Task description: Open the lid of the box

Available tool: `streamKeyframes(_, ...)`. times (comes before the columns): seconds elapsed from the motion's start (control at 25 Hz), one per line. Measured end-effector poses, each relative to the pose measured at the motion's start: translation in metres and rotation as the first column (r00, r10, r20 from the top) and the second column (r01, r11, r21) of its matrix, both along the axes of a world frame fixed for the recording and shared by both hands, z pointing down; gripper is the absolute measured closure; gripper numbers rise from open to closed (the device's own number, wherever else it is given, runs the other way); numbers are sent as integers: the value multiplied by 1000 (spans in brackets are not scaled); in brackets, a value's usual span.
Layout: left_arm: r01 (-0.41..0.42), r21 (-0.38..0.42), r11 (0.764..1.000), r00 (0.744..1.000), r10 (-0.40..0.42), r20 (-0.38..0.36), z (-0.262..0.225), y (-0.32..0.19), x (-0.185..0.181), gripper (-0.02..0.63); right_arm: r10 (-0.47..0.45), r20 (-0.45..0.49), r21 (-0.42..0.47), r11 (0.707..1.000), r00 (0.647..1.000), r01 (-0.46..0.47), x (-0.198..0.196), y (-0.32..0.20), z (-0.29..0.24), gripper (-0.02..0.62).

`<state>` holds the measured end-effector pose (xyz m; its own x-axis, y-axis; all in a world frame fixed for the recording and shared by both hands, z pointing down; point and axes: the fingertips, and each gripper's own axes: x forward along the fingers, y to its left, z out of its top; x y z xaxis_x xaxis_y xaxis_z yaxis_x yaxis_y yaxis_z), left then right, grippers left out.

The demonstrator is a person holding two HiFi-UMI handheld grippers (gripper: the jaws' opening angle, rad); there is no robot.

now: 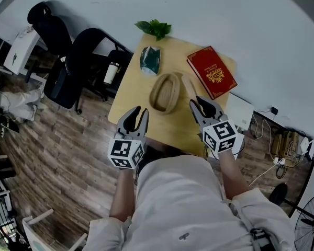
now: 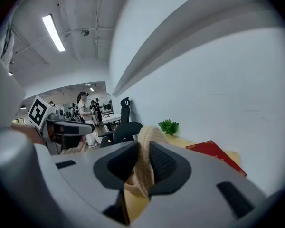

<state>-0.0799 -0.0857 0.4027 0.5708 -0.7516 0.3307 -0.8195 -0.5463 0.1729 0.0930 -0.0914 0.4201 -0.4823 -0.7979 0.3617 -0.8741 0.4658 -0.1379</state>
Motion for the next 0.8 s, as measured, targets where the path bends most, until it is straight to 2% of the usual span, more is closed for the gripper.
streamKeyframes(0.8,32,-23,999,999,-33,-2,11,2,-6,577,-6,18,-34,999,1000,6,0,6,7,517)
